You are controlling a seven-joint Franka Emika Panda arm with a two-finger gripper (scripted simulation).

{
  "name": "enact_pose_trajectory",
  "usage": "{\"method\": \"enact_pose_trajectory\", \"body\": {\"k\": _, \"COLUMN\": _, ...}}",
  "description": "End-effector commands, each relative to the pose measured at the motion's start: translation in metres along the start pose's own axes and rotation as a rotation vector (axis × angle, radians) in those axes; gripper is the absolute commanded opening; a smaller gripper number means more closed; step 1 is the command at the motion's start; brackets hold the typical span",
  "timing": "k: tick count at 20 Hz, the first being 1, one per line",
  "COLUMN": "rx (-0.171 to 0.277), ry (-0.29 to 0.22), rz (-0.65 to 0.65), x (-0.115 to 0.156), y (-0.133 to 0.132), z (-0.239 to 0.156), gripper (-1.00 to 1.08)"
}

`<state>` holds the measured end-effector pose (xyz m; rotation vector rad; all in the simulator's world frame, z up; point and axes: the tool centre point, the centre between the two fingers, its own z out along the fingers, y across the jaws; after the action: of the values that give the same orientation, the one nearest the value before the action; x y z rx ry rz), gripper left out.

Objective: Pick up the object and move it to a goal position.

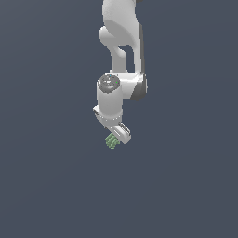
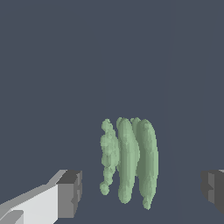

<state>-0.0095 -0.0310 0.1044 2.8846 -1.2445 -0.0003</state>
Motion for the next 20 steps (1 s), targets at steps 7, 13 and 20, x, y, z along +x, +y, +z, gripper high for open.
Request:
{"method": "enact_pose_trajectory", "body": {"k": 7, "rx": 0.000, "ry": 0.000, "rz": 0.003, "x": 0.000, "y": 0.001, "z": 0.024, "gripper": 1.00}}
{"method": "enact_pose_trajectory", "body": {"k": 13, "rx": 0.000, "ry": 0.000, "rz": 0.005, "x": 0.000, "y": 0.001, "z": 0.048, "gripper": 1.00}}
{"method": "enact_pose_trajectory", "body": {"k": 20, "rx": 0.000, "ry": 0.000, "rz": 0.005, "x": 0.000, "y": 0.000, "z": 0.050, "gripper": -1.00}}
